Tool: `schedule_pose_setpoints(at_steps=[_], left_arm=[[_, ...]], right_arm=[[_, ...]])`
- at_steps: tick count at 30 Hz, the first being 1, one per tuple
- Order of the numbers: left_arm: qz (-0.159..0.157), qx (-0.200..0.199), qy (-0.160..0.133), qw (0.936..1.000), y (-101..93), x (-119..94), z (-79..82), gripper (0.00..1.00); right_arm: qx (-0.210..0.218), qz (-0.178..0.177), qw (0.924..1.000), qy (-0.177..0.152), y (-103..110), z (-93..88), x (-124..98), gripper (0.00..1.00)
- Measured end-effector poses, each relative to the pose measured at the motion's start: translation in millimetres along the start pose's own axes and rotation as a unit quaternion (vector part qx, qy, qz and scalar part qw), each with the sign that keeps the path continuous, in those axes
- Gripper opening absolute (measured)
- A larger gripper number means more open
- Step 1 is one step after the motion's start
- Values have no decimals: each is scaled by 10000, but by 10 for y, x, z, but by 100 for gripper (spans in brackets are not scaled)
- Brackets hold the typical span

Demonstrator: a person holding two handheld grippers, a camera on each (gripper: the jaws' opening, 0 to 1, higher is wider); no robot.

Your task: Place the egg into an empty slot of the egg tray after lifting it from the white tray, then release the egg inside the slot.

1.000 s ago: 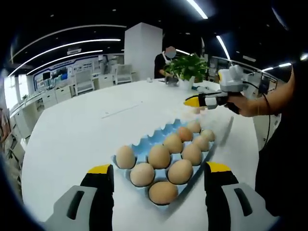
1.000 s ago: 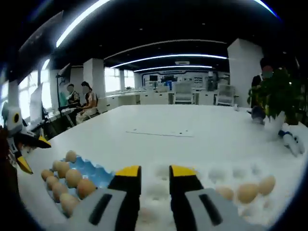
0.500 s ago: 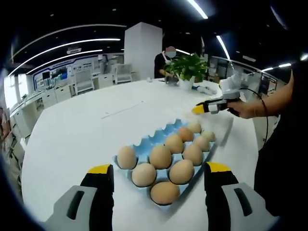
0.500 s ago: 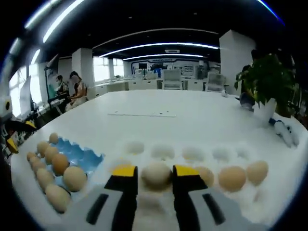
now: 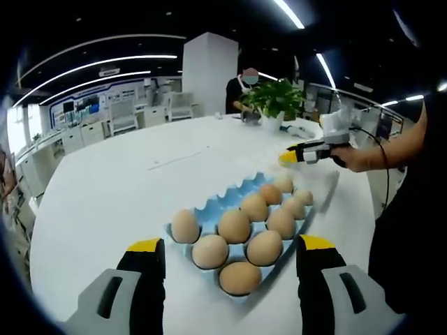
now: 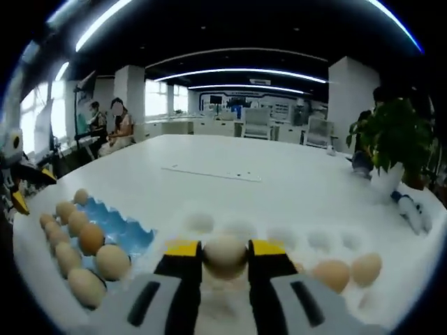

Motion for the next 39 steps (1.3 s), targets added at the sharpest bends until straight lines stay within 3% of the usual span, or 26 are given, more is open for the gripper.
schedule_pose_setpoints(at_steps=[16, 39], left_arm=[[-10, 22, 12, 10000, -9, 4, 6, 76], [-4, 4, 16, 10000, -6, 3, -5, 76]], right_arm=[[130, 460, 9986, -220, 304, 161, 76, 25], [-30, 1412, 9896, -287, 1006, 319, 381, 25]])
Point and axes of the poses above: the point that each gripper's makers call its tool centre point, and the gripper's own axes: x roughly forward along the fingers, y roughly to its left, z roughly out of its top, the point moved 8 cm from there along -x, roughly backward along the fingers, and after that the axes turned 8 degrees about z, right-handed, at the moved point
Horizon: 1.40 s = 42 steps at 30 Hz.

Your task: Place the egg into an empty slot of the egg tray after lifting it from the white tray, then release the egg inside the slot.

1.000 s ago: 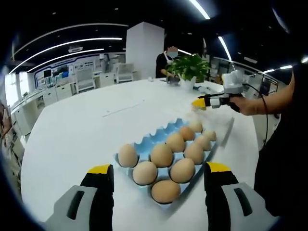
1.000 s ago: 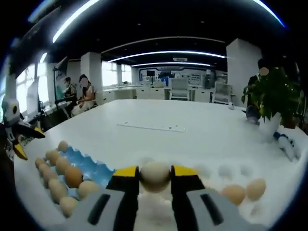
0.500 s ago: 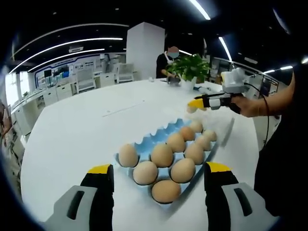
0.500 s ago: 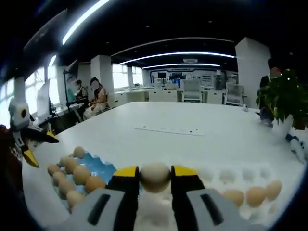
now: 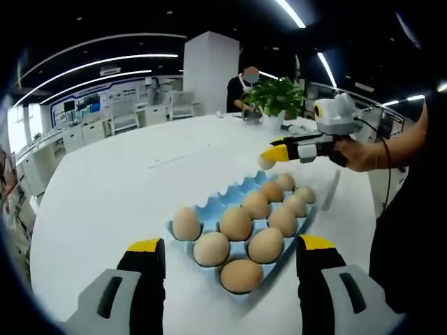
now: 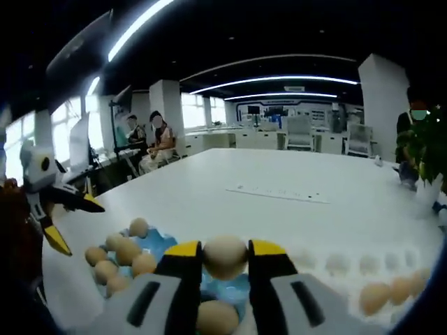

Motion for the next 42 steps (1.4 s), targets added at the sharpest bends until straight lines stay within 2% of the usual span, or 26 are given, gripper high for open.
schedule_pose_setpoints(at_steps=[13, 28, 36, 42], left_arm=[[-30, 11, -14, 10000, 28, 25, 18, 76], [-34, 6, 14, 10000, 75, 43, -21, 76], [-27, -7, 31, 10000, 75, 41, -45, 76], [-21, -6, 56, 10000, 78, 32, -65, 76]], right_arm=[[-164, 651, 9977, 64, 377, 67, 404, 25], [-350, 1222, 9913, 337, 664, 22, 745, 25], [-353, 1398, 9881, 543, 726, -82, 874, 25], [-264, 1449, 9872, 618, 733, -86, 952, 25]])
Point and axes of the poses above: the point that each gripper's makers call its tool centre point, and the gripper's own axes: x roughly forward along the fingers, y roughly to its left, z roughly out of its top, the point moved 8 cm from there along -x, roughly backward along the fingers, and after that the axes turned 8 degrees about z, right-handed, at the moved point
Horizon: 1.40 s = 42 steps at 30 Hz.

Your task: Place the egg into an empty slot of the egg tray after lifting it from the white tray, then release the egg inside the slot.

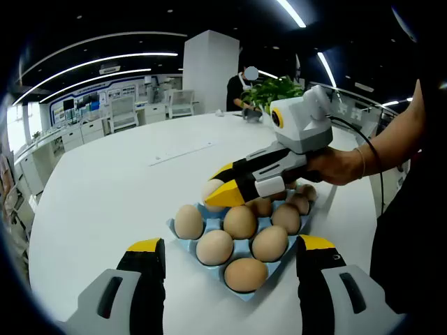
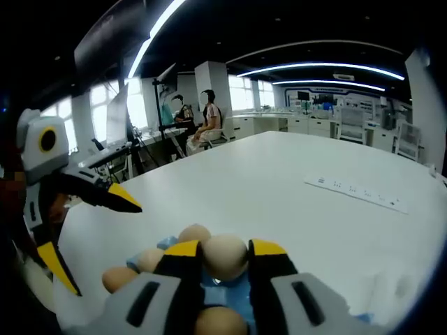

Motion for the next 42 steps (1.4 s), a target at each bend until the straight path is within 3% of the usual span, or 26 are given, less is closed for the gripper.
schedule_pose_setpoints(at_steps=[21, 23, 32, 35, 40, 42], left_arm=[[0, 6, -27, 10000, 6, 9, 21, 76], [-5, 16, -27, 10000, 4, 10, 25, 76], [-2, 21, -66, 10000, -5, 9, 50, 76], [7, 14, -56, 10000, -10, 8, 45, 76], [-27, 26, -60, 10000, -49, 13, 56, 76], [-29, 36, -67, 10000, -57, 15, 63, 76]], right_arm=[[317, -21, 9986, 424, -5, -6, 81, 26], [202, -18, 9985, 506, -17, -9, 76, 26], [269, -18, 9983, 525, -16, -21, 15, 28], [411, 0, 9980, 474, -6, -25, -57, 27], [592, -77, 9982, -17, -43, 54, -237, 26], [589, -284, 9975, -256, -112, 82, -402, 25]])
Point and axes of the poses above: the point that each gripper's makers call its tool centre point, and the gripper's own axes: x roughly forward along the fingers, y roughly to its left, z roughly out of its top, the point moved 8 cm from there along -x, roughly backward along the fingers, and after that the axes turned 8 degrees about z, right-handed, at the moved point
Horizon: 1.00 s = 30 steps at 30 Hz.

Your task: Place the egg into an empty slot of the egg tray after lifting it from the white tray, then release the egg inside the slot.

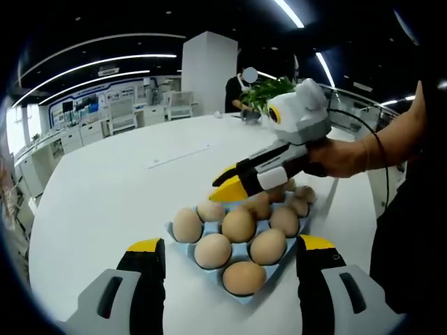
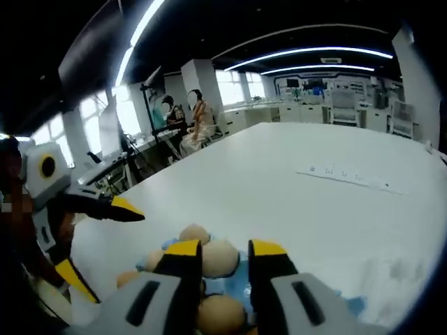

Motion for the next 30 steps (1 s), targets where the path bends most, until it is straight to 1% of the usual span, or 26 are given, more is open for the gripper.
schedule_pose_setpoints(at_steps=[1, 2, 3, 4, 5, 6, 7, 8, 10, 12, 13, 14, 15, 16, 17, 18, 19, 20, 22, 23, 24, 25, 29, 30], left_arm=[[-12, -6, -6, 10000, -6, 3, 4, 76], [-17, -6, -4, 10000, -10, 4, 7, 76], [-17, 3, -6, 10000, -15, 7, 9, 76], [-25, 11, -1, 10000, -22, 11, 12, 76], [-29, 11, 2, 10000, -25, 12, 13, 76], [-37, 16, -3, 10000, -33, 15, 18, 76], [-45, 17, -4, 10000, -37, 17, 21, 76], [-56, 28, -1, 10000, -43, 18, 26, 76], [-63, 40, -2, 10000, -49, 17, 33, 76], [-66, 31, -13, 10000, -54, 19, 40, 76], [-64, 41, -8, 10000, -57, 21, 43, 76], [-69, 45, -6, 10000, -59, 22, 45, 76], [-77, 49, -3, 10000, -64, 23, 49, 76], [-82, 52, 0, 10000, -65, 24, 49, 76], [-86, 56, 0, 9999, -68, 25, 52, 76], [-88, 57, 0, 9999, -67, 27, 52, 76], [-93, 59, 6, 9999, -68, 28, 53, 76], [-94, 63, 7, 9999, -67, 30, 53, 76], [-101, 70, 7, 9999, -68, 31, 57, 76], [-104, 77, 9, 9999, -68, 31, 60, 76], [-101, 80, 9, 9999, -66, 31, 60, 76], [-98, 83, 17, 9999, -62, 28, 62, 76], [-64, 79, 12, 9999, -38, 11, 65, 76], [-55, 80, 15, 10000, -30, 7, 62, 76]], right_arm=[[3, -70, 10000, -56, -37, 4, -73, 25], [46, -220, 9996, -152, -84, 10, -149, 25], [76, -482, 9984, -294, -177, 11, -280, 25], [108, -633, 9973, -360, -238, 4, -371, 25], [138, -859, 9952, -456, -312, -3, -471, 24], [151, -1225, 9907, -573, -433, -22, -634, 24], [180, -1431, 9876, -623, -513, -40, -741, 24], [230, -1772, 9810, -754, -639, -71, -912, 24], [417, -2213, 9712, -776, -807, -149, -1139, 24], [672, -2617, 9590, -861, -987, -234, -1380, 24], [623, -2957, 9491, -891, -1085, -268, -1537, 24], [583, -3089, 9448, -922, -1134, -288, -1620, 24], [617, -3306, 9377, -876, -1191, -333, -1734, 24], [582, -3415, 9337, -905, -1227, -353, -1798, 24], [625, -3475, 9317, -852, -1265, -396, -1857, 24], [703, -3600, 9275, -723, -1294, -442, -1897, 24], [752, -3642, 9256, -706, -1317, -471, -1915, 24], [873, -3582, 9266, -733, -1335, -502, -1924, 24], [847, -3556, 9282, -694, -1360, -539, -1915, 25], [896, -3513, 9299, -614, -1368, -560, -1900, 25], [900, -3530, 9294, -584, -1371, -569, -1897, 25], [818, -3545, 9300, -524, -1391, -597, -1885, 25], [917, -3481, 9325, -302, -1435, -696, -1853, 26], [746, -3508, 9328, -350, -1431, -679, -1848, 26]])
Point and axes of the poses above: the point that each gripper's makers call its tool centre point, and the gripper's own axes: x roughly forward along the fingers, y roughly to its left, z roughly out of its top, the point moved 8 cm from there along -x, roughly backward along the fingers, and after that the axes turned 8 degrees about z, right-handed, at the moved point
